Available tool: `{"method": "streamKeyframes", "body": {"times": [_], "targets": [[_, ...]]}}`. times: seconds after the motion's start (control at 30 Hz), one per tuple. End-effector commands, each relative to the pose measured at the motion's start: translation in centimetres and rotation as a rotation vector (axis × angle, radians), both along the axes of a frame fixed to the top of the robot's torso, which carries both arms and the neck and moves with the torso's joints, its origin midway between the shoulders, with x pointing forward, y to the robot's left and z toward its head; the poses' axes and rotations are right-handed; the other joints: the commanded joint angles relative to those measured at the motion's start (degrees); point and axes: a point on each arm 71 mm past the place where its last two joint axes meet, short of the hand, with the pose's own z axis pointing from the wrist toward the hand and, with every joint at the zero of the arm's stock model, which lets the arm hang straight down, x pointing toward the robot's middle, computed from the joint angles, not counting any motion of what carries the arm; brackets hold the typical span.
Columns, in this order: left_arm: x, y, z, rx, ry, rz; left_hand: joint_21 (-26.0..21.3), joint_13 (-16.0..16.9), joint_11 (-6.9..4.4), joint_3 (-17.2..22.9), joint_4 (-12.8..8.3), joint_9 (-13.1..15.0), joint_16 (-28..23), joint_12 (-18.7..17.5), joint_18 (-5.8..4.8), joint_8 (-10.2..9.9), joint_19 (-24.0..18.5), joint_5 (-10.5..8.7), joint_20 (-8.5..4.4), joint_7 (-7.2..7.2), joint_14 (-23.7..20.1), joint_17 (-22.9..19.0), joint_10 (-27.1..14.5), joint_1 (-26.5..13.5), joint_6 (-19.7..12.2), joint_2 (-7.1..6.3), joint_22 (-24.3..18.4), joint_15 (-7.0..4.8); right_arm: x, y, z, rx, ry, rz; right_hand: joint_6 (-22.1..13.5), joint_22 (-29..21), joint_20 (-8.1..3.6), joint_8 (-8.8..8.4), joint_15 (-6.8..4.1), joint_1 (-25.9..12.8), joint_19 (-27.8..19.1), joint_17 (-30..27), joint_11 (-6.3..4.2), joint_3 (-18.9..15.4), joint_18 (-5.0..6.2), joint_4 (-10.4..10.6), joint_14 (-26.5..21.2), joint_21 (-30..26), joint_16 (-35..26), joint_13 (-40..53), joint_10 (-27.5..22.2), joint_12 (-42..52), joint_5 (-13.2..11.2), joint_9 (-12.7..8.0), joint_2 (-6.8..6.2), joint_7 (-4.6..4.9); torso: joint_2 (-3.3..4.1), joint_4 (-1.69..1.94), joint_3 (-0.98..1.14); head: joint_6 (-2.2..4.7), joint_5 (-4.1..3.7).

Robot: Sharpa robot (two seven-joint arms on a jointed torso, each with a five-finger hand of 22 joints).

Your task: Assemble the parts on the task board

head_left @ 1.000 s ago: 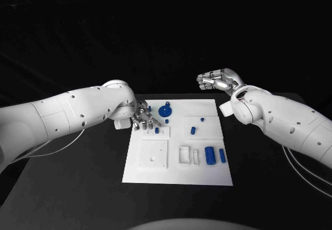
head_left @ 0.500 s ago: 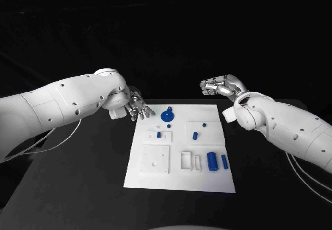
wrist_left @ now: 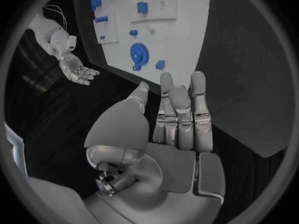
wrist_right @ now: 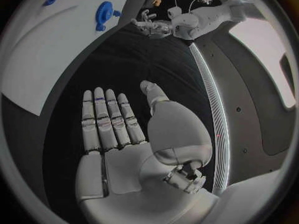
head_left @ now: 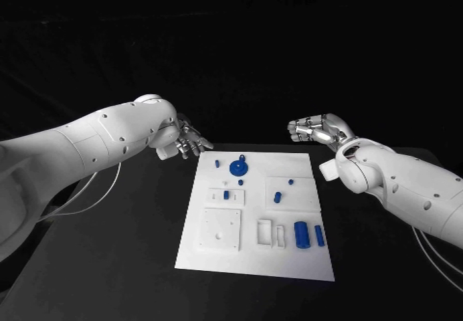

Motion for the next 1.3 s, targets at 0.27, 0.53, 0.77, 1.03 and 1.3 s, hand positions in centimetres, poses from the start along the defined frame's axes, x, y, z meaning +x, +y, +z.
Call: {"method": "streamKeyframes", "body": {"times": [0.27, 0.53, 0.77, 1.03, 1.3], "targets": [[0.8, -0.1, -0.1, 0.0, -0.02, 0.0, -0.84, 0.81, 0.18, 1.17, 2.68, 0.85, 1.28, 0.87, -0.36, 2.48, 0.93, -0.5, -0.19, -0.25, -0.13, 0.31, 1.94, -1.05, -0.26, -2.38, 1.45, 0.09, -0.1, -0.5, 0.8, 0.003, -0.029, -0.011, -0.51, -0.1, 0.04, -0.23, 0.06, 0.06, -0.56, -0.09, 0.05, -0.77, 1.11, 0.14, -0.32, 0.11, -0.38, -0.08, -0.43, -0.13, -0.47, -0.09, -0.09, 0.1, 1.53, -0.52, -0.27, 0.86, 0.1], [0.8, -0.6, -0.9, 0.038, 0.021, -0.039, -1.12, 0.99, 0.29, 1.28, 2.81, 0.44, 1.49, 1.11, -0.38, 3.01, 0.83, -0.47, -0.14, -0.22, -0.33, 0.29, 1.88, -1.48, -0.59, -2.56, 1.88, 0.13, -0.1, -0.5, 1.5, 0.006, -0.044, -0.011, -0.57, -0.1, 0.05, -0.23, 0.06, 0.1, -0.59, -0.09, 0.06, -0.87, 1.11, 0.16, -0.33, 0.11, -0.38, -0.08, -0.45, -0.13, -0.45, -0.1, -0.1, 0.11, 2.19, -0.65, -0.42, 1.13, 0.34], [0.8, -1.1, -1.2, 0.026, 0.023, -0.056, -1.25, 1.09, 0.29, 1.51, 3.69, 0.02, 1.68, 1.21, -0.36, 3.08, 0.87, -0.56, -0.13, -0.2, -0.37, 0.27, 1.9, -2.35, -0.75, -3.31, 2.06, 0.14, -0.1, -0.6, 1.7, 0.006, -0.044, -0.011, -0.63, -0.1, 0.05, -0.23, 0.06, 0.21, -0.63, -0.09, 0.06, -1.15, 1.12, 0.3, -0.34, 0.11, -0.38, -0.08, -0.46, -0.13, -0.35, -0.1, -0.12, 0.13, 2.25, -0.64, -0.48, 1.44, 0.48], [0.7, -1.7, -1.4, 0.021, 0.041, -0.076, -1.34, 1.25, 0.29, 1.89, 4.62, -0.49, 1.96, 1.39, -0.43, 3.09, 0.84, -0.68, -0.15, -0.2, -0.51, 0.33, 1.81, -2.85, -0.69, -3.83, 2.16, 0.14, -0.1, -0.3, 1.7, 0.008, -0.044, -0.006, -0.73, -0.11, 0.06, -0.24, 0.06, 0.28, -0.75, -0.09, 0.08, -1.3, 1.11, 0.32, -0.37, 0.1, -0.38, -0.08, -0.51, -0.13, -0.23, -0.1, -0.14, 0.15, 2.29, -0.67, -0.47, 1.6, 0.31], [0.7, -2.0, -1.5, 0.014, 0.044, -0.085, -1.33, 1.29, 0.29, 1.94, 4.92, -0.71, 2.04, 1.42, -0.43, 3.03, 0.87, -0.7, -0.16, -0.2, -0.54, 0.34, 1.84, -2.96, -0.64, -3.85, 2.18, 0.14, 0.0, -0.2, 1.7, 0.008, -0.042, -0.004, -0.78, -0.11, 0.06, -0.24, 0.08, 0.32, -0.8, -0.1, 0.08, -1.42, 1.12, 0.39, -0.4, 0.1, -0.38, -0.08, -0.5, -0.13, -0.09, -0.1, -0.1, 0.15, 2.34, -0.68, -0.46, 1.85, 0.45]]}}
